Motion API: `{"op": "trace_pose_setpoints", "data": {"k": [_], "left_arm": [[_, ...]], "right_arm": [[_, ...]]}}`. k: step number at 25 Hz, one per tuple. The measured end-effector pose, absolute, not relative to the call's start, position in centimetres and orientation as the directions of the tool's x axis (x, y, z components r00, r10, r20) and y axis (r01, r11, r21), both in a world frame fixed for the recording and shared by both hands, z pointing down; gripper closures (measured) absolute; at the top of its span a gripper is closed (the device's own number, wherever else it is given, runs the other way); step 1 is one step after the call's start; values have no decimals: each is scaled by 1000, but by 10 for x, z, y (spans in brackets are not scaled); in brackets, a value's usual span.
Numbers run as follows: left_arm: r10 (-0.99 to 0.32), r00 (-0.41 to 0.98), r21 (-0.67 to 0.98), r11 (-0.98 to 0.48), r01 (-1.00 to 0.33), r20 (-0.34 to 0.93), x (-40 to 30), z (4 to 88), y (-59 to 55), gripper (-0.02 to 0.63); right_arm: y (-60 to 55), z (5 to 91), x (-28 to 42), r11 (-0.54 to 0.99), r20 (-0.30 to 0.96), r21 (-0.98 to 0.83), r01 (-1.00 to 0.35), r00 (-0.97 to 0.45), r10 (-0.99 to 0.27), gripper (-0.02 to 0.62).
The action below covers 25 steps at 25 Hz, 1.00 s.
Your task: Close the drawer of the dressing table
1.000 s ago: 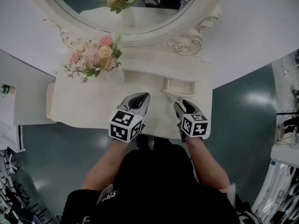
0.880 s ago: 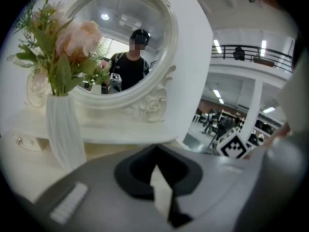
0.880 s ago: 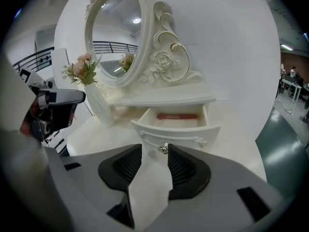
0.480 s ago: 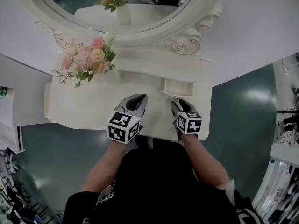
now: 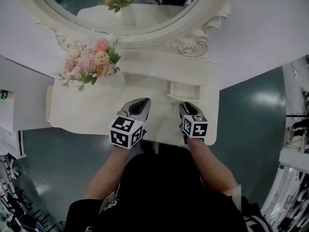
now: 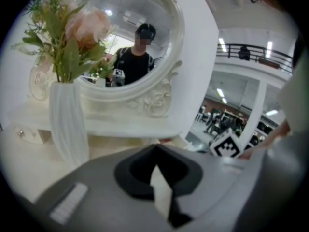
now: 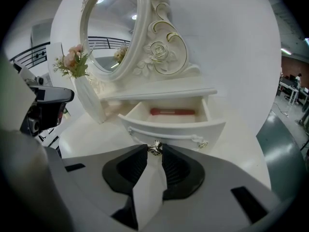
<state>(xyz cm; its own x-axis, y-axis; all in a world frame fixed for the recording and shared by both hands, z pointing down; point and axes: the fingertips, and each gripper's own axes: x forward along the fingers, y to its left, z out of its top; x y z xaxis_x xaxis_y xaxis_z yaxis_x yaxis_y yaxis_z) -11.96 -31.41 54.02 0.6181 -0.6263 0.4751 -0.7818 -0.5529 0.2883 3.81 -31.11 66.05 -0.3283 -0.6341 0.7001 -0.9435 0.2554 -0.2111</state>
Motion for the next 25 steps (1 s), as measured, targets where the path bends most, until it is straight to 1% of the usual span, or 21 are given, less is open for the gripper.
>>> {"op": "trace_pose_setpoints", "data": {"k": [5,25], "left_arm": [[-624,621,291,-555,-779,475,-120,540,-313,597],[-627,622,291,-556,-779,468,-115,537,-321,597]], "right_arm": [[-311,659,38,261,710,-219,-940,-337,-618,508],[-339,644,43,282,691,-217,-935,-351,-632,508]]}}
